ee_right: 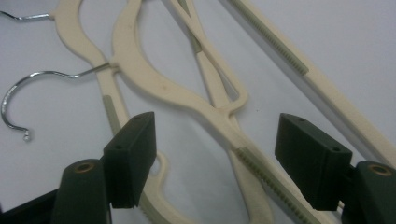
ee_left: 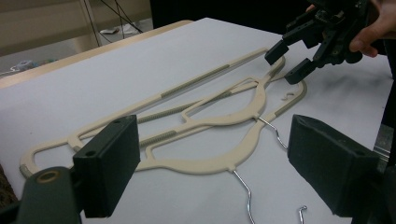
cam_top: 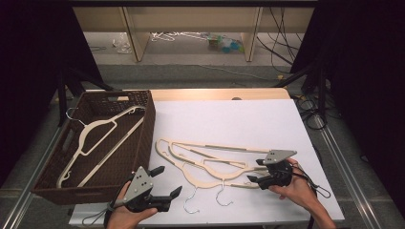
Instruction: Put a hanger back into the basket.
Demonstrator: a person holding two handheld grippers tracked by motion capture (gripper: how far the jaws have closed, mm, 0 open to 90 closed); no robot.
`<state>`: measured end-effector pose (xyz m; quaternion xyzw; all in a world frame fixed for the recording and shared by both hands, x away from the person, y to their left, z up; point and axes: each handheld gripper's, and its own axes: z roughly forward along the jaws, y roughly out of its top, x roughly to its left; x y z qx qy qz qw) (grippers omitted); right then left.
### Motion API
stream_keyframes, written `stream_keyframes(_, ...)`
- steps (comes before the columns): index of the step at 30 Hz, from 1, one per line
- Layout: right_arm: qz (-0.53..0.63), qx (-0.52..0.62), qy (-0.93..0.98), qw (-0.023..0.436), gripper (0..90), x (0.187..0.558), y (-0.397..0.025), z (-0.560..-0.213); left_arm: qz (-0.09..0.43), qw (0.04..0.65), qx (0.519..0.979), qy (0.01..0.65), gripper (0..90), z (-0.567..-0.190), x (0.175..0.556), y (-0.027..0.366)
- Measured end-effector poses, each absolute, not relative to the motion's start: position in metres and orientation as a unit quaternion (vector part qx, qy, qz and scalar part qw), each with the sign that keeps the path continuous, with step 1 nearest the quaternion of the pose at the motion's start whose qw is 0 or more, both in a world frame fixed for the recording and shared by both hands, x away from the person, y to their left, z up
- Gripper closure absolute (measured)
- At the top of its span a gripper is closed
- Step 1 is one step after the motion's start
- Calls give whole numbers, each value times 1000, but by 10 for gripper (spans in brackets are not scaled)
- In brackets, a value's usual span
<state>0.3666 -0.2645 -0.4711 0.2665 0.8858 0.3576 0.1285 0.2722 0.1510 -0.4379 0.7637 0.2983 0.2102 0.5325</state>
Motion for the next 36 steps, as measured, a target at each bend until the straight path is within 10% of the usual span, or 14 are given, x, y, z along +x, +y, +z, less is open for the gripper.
stream_keyframes(21,306,174,928,123,702,385,-254,-477,204,522,775,293,172,-443,274,149)
stream_keyframes(36,291,131,942,101,733,378,-247,-474,203,515,781,289,174,-444,275,148)
